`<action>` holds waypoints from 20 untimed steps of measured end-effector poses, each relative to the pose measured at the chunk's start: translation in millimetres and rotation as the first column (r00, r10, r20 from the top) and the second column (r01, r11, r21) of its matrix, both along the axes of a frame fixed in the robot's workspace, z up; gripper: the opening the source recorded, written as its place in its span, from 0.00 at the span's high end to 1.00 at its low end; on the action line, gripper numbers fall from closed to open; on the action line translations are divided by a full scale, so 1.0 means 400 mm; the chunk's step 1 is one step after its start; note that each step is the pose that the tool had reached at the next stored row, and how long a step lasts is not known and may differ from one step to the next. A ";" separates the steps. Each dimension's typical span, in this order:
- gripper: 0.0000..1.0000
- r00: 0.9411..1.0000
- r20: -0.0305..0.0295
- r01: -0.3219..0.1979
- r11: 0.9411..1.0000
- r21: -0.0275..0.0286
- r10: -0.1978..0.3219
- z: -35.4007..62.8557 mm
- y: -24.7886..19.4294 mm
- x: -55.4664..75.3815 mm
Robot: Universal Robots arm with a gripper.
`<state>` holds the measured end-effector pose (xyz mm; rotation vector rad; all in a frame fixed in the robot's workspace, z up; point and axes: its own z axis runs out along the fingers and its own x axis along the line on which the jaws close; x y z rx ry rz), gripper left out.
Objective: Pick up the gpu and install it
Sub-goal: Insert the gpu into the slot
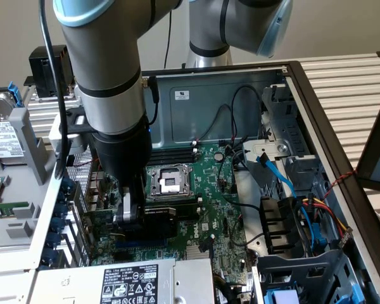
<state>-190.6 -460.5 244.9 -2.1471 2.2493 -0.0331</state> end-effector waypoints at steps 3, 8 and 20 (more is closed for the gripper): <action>0.73 1.000 0.000 0.000 1.000 0.000 0.000 0.000 0.000 -0.002; 0.73 1.000 0.000 -0.001 1.000 0.000 0.001 0.000 0.000 -0.003; 0.73 1.000 0.000 -0.012 1.000 0.000 0.012 0.000 0.000 -0.004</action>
